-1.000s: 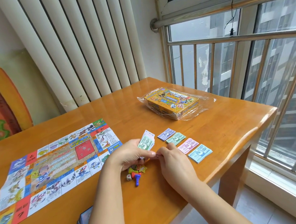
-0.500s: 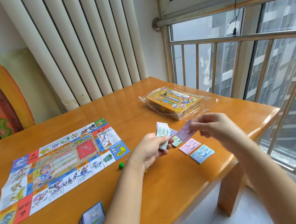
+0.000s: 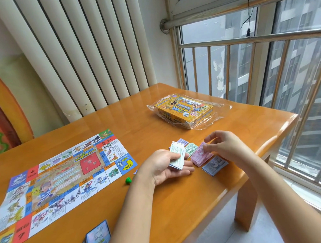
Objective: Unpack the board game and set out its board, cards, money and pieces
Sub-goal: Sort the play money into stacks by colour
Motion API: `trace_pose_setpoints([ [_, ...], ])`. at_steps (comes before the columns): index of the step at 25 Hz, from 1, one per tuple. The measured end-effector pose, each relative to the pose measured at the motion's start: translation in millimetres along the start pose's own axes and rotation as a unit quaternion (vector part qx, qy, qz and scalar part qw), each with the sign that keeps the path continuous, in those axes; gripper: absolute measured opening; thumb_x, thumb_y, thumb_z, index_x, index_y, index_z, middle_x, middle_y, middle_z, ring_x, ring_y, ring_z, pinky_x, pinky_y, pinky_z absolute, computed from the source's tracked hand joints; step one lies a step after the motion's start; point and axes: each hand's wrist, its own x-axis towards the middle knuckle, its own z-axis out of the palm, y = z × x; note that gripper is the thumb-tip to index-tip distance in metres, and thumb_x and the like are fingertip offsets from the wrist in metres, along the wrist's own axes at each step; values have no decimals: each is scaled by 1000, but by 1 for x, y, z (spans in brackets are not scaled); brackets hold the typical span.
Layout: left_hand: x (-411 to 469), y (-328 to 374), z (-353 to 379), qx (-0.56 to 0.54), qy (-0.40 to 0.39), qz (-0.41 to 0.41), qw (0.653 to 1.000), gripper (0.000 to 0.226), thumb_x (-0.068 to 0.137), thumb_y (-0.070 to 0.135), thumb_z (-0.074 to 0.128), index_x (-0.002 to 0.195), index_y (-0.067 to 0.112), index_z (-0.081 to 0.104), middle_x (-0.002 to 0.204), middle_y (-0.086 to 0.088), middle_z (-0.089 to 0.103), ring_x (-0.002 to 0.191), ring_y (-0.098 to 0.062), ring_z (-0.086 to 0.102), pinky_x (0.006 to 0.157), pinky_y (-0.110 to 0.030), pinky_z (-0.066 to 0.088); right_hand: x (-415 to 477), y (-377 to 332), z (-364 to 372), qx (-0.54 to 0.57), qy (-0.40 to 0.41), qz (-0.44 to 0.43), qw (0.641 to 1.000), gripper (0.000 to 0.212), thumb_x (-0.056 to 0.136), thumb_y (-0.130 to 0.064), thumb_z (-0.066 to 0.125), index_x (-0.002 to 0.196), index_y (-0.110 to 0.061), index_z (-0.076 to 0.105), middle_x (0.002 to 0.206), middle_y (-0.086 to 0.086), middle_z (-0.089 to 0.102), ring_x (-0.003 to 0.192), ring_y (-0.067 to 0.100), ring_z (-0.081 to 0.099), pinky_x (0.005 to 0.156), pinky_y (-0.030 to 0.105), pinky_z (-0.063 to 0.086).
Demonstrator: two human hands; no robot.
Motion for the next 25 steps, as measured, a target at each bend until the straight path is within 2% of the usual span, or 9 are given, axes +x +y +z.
trace_pose_setpoints([
  [4,-1,1,0,11,7,0,1000,25,99,3,35,97,-3,59,91,-22,67,73,-29,69,65,-32,58,0,4,2,-51,11,-14,999,13,80,-23,75,82,-23,63,79,3,70,70,18,62,64,31,46],
  [7,0,0,1,15,11,-2,1000,25,99,4,36,99,-4,60,92,-21,68,72,-28,70,65,-31,58,-2,2,3,-106,23,-20,994,11,82,-27,73,85,-22,64,78,-2,65,72,15,58,58,27,41],
  [9,-1,1,0,13,12,-5,1000,26,99,4,36,101,-4,60,94,-21,68,75,-29,69,66,-31,58,-4,0,3,-155,46,-15,987,12,84,-30,69,89,-19,66,83,-2,61,78,16,54,61,27,39],
  [13,-2,1,2,9,16,-9,1000,26,99,4,36,104,-6,60,99,-23,68,80,-31,68,66,-32,58,-2,0,2,-183,56,2,982,14,90,-22,54,95,-19,66,98,4,66,90,20,58,74,30,46],
  [16,-2,1,4,9,12,-11,1000,26,99,4,36,104,-5,60,98,-22,68,78,-30,69,67,-32,58,-3,-1,4,-183,44,6,982,18,91,-17,49,97,-19,66,101,4,67,91,20,59,73,30,48],
  [18,-4,2,1,4,6,-5,1000,26,99,3,36,102,-4,60,96,-21,68,75,-28,70,68,-33,58,-7,-4,3,-161,79,-23,984,15,92,-17,51,95,-20,66,97,1,65,84,17,57,64,28,45],
  [20,-5,3,-3,-16,-2,22,1000,24,99,1,36,101,-3,60,94,-19,69,73,-25,71,67,-33,58,-13,-10,2,-89,101,-68,989,8,91,-22,59,88,-21,67,87,-3,64,77,14,56,60,24,41],
  [23,-8,2,-3,-4,-9,109,994,16,96,1,47,104,1,61,89,-12,72,74,-20,72,63,-27,59,-24,-27,6,90,22,-77,993,11,82,-28,73,85,-18,69,76,-1,66,63,10,59,56,21,45],
  [25,-11,2,-1,44,1,160,986,13,89,2,59,100,6,65,83,-5,73,70,-16,71,57,-22,56,-28,-34,12,139,-37,-64,988,18,78,-26,77,89,-13,69,77,2,68,58,8,61,52,18,47],
])
